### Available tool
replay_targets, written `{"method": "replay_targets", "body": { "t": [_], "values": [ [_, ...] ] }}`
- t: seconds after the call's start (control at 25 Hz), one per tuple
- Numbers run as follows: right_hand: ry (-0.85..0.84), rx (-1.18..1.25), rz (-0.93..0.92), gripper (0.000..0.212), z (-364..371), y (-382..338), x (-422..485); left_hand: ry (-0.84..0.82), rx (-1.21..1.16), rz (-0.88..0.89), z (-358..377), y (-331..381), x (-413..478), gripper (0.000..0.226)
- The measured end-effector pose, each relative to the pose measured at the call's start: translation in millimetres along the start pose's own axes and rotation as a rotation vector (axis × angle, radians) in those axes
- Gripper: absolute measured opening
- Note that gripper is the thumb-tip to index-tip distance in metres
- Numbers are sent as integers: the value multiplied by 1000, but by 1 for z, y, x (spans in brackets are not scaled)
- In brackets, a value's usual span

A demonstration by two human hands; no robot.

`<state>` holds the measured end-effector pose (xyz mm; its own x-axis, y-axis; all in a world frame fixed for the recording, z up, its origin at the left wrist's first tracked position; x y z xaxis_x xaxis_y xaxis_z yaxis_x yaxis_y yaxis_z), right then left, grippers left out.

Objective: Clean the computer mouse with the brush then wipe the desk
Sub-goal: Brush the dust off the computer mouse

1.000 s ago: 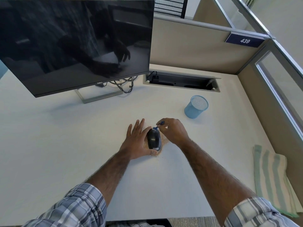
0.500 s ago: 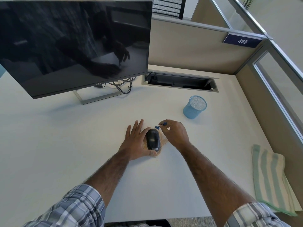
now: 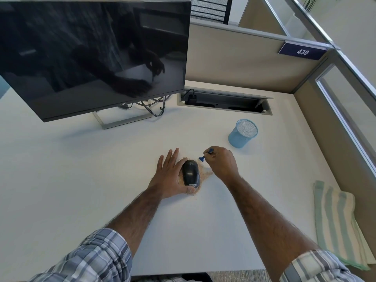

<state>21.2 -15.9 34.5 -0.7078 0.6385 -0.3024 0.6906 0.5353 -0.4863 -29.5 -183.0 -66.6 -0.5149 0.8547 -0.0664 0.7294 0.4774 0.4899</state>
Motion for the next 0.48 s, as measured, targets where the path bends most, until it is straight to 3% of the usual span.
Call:
{"method": "replay_targets", "body": {
  "t": [0.36,0.48],
  "values": [
    [-59,98,-43,19,4,0,-11,3,-23,9,-2,2,0,120],
    [-75,113,-79,18,5,-3,-15,26,-51,-15,-4,0,-1,108]
  ]
}}
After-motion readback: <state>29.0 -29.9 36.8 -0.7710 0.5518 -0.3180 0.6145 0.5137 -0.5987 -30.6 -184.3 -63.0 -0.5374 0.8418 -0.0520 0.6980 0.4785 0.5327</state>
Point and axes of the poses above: each hand's wrist, its own x-axis towards the middle knuckle, its own z-axis out of the palm, y = z × x, the point moved 10 cm from there along x, towards the middle knuckle, and after that the axes turned 10 degrees about z, right-handed, at the moved point
